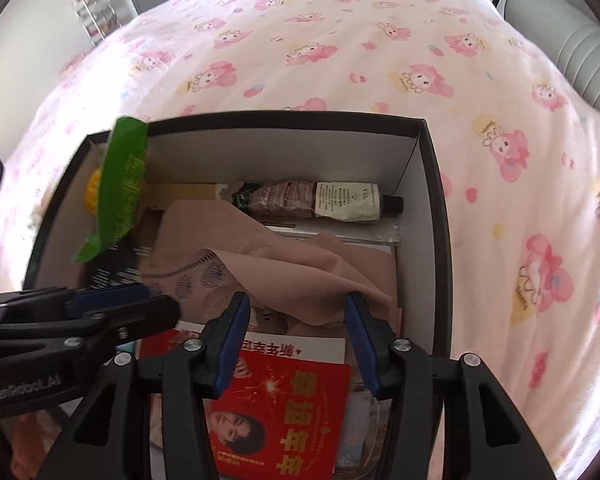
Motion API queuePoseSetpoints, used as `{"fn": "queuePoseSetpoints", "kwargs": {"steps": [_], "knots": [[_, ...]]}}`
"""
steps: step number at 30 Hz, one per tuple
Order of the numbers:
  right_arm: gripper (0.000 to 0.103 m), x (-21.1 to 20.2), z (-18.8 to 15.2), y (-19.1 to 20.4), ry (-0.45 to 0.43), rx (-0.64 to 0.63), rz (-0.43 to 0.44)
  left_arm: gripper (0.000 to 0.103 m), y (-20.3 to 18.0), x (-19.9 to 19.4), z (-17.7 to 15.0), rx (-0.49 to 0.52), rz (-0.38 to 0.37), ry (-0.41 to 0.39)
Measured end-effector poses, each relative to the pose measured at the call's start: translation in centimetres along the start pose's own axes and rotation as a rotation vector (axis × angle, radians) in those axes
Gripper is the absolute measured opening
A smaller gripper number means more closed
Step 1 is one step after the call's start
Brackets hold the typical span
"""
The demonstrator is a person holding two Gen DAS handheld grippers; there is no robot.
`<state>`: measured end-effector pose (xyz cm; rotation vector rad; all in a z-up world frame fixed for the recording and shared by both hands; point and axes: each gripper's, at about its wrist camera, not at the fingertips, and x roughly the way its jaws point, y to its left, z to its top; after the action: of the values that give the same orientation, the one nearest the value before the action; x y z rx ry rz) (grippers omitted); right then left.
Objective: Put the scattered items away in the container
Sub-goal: 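Press the red card flat onto the box contents with both grippers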
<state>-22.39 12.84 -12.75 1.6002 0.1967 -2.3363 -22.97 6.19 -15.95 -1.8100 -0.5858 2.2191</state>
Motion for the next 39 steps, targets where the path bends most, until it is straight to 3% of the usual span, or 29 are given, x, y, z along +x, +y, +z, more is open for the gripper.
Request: {"fn": "queuePoseSetpoints", "kwargs": {"steps": [3, 6, 8, 13, 16, 21, 24, 31, 38, 39], "knots": [[0.045, -0.2, -0.3, 0.3, -0.004, 0.006, -0.018, 0.037, 0.1, -0.2, -0.6, -0.015, 0.0, 0.002], [0.045, -1.0, -0.7, 0.3, -0.034, 0.042, 0.04, 0.037, 0.3, -0.3, -0.1, -0.042, 0.044, -0.023], [0.045, -1.5, -0.8, 0.6, -0.064, 0.031, 0.038, 0.037, 1.1, -0.5, 0.1, -0.06, 0.029, -0.012], [0.045, -0.9, -1.3, 0.0, -0.022, 0.052, 0.063, 0.037, 1.3, 0.6, -0.4, -0.094, -0.115, 0.075], [0.045, -1.8, -1.6, -0.8, -0.045, 0.085, 0.073, 0.037, 0.2, 0.5, -0.4, -0.082, -0.19, 0.072], [0.042, -2.0, -0.9, -0.7, -0.045, 0.057, 0.104, 0.038, 0.0, -0.7, -0.5, -0.072, -0.123, 0.005], [0.036, -1.2, -1.0, -0.5, -0.001, 0.05, 0.133, 0.038, 1.1, -0.6, -0.1, -0.09, -0.12, 0.024], [0.036, 1.1, -1.9, -0.8, 0.088, 0.083, 0.141, 0.037, 4.1, -1.7, -1.3, -0.097, -0.099, 0.018], [0.036, -1.5, -3.9, -1.4, 0.059, 0.099, 0.206, 0.038, 4.1, -0.9, -1.7, -0.084, -0.121, 0.052], [0.036, -1.9, -3.9, -1.7, 0.043, 0.106, 0.217, 0.038, 2.9, 0.8, -0.8, -0.085, -0.131, 0.051]]}}
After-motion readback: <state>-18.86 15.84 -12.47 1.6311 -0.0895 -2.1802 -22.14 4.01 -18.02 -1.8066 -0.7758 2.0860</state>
